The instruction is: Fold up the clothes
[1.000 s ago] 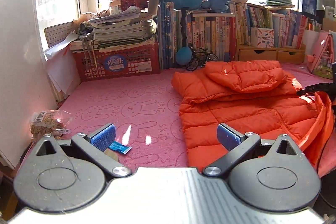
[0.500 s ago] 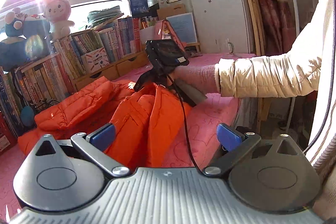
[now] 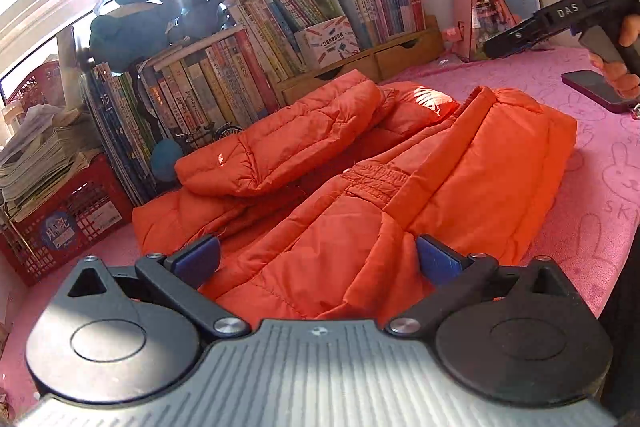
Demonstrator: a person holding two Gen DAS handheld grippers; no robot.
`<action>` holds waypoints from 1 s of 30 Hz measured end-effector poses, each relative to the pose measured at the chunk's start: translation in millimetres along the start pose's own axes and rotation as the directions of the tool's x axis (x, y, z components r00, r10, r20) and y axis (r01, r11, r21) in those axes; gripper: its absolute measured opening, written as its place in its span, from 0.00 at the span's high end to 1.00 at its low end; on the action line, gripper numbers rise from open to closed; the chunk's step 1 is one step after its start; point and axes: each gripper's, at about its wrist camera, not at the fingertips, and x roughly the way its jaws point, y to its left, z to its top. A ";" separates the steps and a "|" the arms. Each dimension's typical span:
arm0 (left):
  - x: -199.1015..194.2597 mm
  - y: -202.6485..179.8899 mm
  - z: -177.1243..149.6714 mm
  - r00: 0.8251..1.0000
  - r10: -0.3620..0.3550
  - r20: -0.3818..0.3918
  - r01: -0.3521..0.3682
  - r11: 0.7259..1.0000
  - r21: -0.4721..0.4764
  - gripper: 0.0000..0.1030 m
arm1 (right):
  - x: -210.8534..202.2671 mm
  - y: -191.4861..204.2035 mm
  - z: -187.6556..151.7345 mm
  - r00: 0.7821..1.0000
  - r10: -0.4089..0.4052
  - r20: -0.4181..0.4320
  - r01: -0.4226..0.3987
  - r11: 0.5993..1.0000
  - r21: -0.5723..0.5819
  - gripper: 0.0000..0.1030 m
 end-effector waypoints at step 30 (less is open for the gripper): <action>-85.8 90.0 -40.3 0.993 -0.054 0.108 0.081 0.960 -0.268 0.00 | 68.9 28.3 -33.4 0.976 -0.052 -0.211 0.063 0.997 0.046 0.50</action>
